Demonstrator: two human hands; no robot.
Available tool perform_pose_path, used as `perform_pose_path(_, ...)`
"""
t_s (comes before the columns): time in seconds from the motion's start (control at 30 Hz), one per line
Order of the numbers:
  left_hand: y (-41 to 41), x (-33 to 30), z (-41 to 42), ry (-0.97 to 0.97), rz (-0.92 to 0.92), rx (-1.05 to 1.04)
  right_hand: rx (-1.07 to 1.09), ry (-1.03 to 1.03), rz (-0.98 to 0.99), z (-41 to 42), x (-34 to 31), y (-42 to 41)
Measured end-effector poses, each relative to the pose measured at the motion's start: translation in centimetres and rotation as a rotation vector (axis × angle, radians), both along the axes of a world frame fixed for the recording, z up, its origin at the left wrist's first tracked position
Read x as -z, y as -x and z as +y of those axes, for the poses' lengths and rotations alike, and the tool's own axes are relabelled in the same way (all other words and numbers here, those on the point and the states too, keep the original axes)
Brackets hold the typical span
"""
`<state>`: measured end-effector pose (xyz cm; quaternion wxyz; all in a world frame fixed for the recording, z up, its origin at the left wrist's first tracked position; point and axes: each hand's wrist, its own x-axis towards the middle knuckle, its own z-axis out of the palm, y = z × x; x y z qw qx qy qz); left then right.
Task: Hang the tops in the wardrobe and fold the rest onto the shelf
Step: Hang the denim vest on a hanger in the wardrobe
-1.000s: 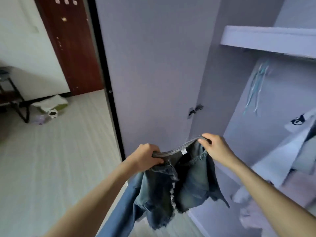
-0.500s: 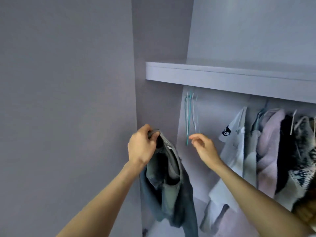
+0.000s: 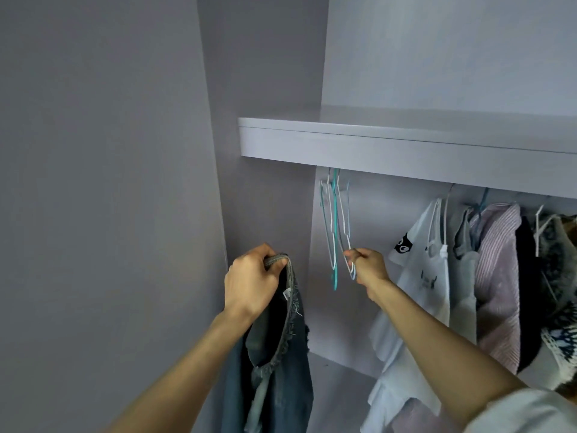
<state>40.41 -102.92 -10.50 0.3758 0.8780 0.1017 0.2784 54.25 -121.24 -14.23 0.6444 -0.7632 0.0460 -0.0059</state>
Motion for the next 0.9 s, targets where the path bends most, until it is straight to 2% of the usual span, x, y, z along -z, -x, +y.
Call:
perform_pose_path(0.4,2.2,0.7,-0.6,-0.038,0.048,0.021,0.105,0.059,-0.174,-3.2,-1.5,3.6)
perform_pose_path(0.9,10.1,3.0,-7.2,-0.063,0.088,0.011,-0.257,0.103,-0.022,-10.8,5.2,20.2)
